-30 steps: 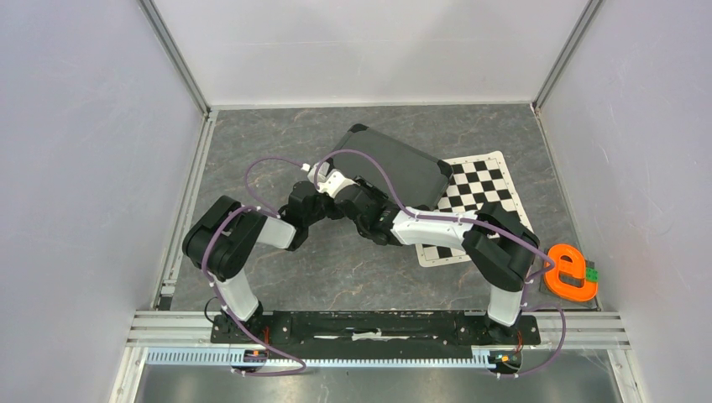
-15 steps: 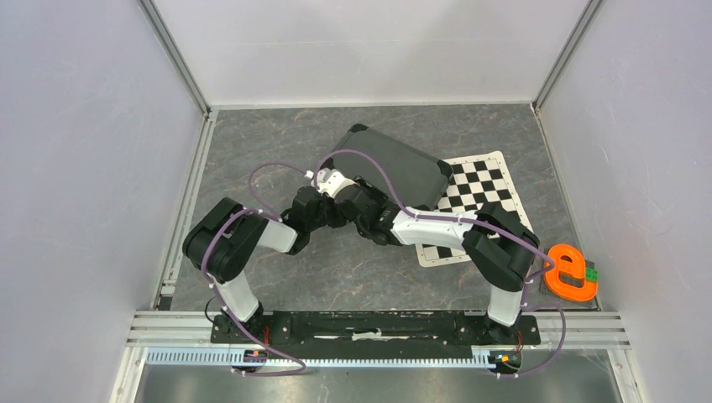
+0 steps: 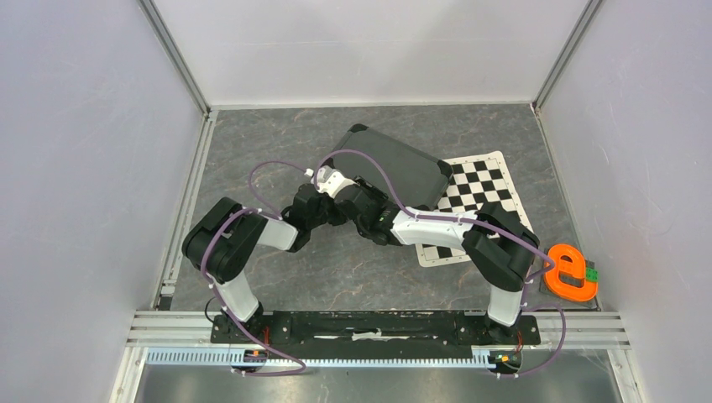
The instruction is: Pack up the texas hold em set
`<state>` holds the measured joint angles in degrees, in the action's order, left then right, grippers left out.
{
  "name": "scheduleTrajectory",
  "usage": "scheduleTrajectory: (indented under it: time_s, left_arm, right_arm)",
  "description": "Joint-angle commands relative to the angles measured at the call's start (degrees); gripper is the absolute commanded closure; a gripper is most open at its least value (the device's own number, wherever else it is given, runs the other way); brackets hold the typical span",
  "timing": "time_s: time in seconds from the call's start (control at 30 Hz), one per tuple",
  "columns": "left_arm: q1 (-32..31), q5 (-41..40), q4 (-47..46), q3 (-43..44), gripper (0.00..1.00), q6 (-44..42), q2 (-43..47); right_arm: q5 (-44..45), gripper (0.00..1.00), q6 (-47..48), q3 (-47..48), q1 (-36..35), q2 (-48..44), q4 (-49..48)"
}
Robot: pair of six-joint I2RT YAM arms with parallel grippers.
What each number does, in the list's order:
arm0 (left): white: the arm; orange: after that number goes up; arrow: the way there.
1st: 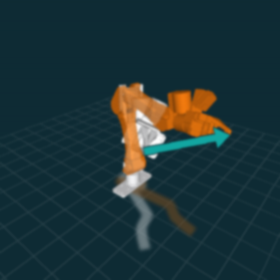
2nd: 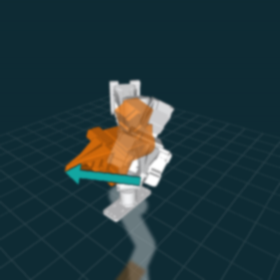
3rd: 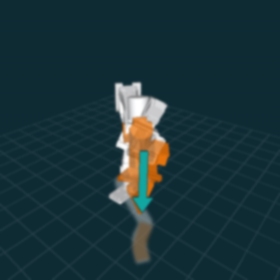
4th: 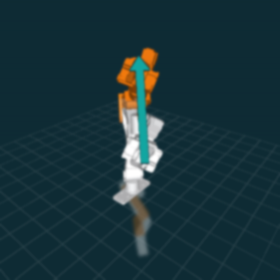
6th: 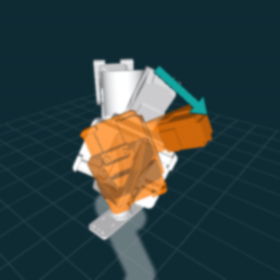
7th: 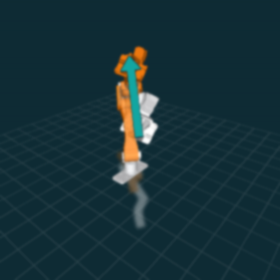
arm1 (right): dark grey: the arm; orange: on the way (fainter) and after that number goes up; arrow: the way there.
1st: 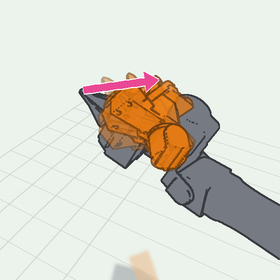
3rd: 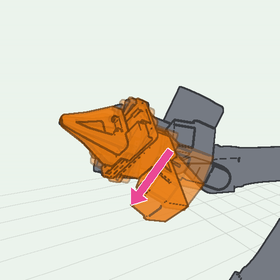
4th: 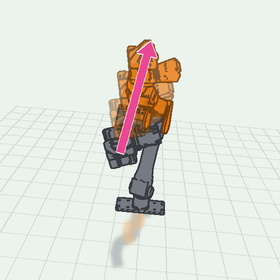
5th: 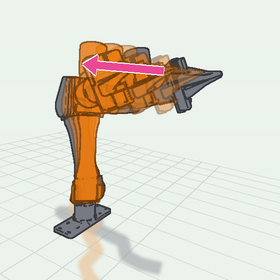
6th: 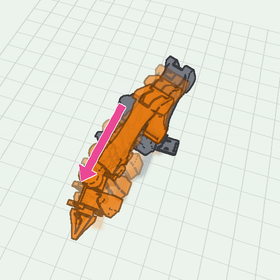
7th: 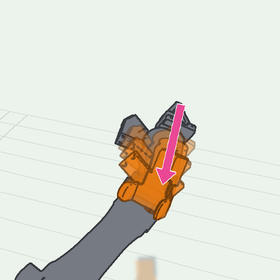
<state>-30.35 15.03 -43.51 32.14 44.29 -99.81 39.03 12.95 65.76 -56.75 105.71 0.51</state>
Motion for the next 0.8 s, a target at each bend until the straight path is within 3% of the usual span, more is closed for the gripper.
scheduleTrajectory:
  time_s: [0.0, 0.63, 0.77]
  left_arm:
    - [-0.2, -1.1, -0.1, 2.2, 0.98, 0.8, -0.4]
    - [-0.6, -1.2, -0.2, 3.7, 0.98, 0.8, -4.8]
    - [-1.1, -4.0, 5.2, 5.1, 0.98, -0.3, -4.6]
  right_arm:
    - [-5.8, 0.52, -4.8, -4.1, 2.0, 6.0, 14.0]
    - [-1.1, 0.58, -4.8, -2.3, 1.2, 8.6, 16.9]
    - [-1.7, 0.58, -4.8, -2.1, 1.2, 9.1, 17.1]
